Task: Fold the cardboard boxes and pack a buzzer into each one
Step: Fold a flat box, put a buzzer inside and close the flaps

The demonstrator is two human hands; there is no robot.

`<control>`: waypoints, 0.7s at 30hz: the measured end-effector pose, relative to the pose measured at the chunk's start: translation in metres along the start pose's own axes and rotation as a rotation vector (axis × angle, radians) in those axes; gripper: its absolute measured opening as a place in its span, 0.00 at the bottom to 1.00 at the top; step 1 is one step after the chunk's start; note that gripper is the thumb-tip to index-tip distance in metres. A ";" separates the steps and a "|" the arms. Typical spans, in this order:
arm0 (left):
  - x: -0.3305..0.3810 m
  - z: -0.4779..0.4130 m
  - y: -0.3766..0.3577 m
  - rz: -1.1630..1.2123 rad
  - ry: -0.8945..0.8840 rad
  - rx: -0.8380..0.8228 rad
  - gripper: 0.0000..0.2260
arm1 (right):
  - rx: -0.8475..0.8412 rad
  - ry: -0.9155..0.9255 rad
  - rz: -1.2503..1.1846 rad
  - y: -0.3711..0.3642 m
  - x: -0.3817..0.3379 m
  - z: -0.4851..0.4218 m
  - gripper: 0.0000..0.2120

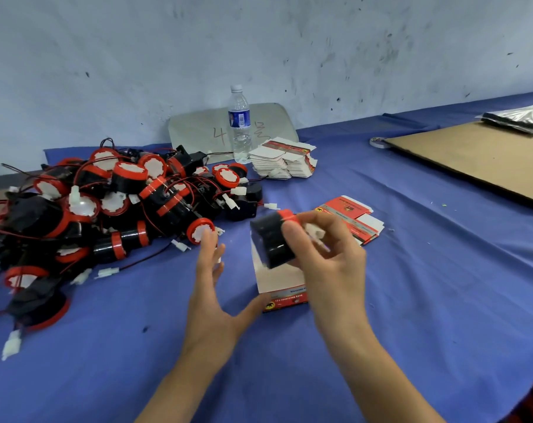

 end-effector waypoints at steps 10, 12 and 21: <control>-0.019 -0.002 -0.013 -0.196 0.174 -0.267 0.56 | -0.129 -0.041 0.162 0.005 0.019 -0.002 0.07; -0.023 -0.002 -0.013 -0.214 0.159 -0.226 0.55 | -0.144 -0.100 0.143 0.003 0.022 -0.001 0.09; -0.020 -0.001 -0.010 -0.342 0.124 -0.167 0.19 | -0.231 0.296 0.798 0.010 0.031 -0.002 0.17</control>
Point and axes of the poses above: each hand's wrist, its own z-axis away from the middle knuckle, its own y-axis out of the back of the hand, x = y × z, the point moved 1 cm from there along -z, towards the middle knuckle, and after that the axes turned 12 degrees about -z, right-handed, at the moved point
